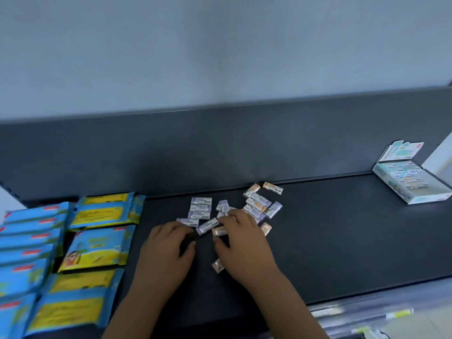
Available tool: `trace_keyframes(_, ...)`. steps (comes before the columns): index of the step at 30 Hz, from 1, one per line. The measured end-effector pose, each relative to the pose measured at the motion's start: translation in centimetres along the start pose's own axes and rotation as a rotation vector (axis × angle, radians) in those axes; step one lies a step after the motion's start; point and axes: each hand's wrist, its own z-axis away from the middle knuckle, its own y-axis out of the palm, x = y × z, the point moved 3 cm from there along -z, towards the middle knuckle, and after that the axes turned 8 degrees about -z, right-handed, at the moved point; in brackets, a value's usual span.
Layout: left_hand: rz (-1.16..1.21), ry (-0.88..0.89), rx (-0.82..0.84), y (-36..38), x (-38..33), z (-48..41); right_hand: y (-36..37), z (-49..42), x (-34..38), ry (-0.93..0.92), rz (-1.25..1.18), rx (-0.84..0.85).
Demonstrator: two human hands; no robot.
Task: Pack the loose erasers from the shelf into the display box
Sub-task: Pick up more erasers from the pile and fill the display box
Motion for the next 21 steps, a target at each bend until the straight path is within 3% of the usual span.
trace_keyframes(14, 0.142, 0.095, -0.03, -0.5, 2.5, 0.2, 0.9, -0.3, 0.6, 0.109, 0.043, -0.159)
trace_keyframes(18, 0.153, 0.169, -0.045, -0.5, 1.3, -0.3, 0.6, 0.0, -0.1, 0.122, 0.148, -0.127)
trace_keyframes(21, 0.161, 0.222, -0.061, -0.4, -0.3, -1.0, 0.6, -0.1, -0.2, 0.064, 0.017, -0.095)
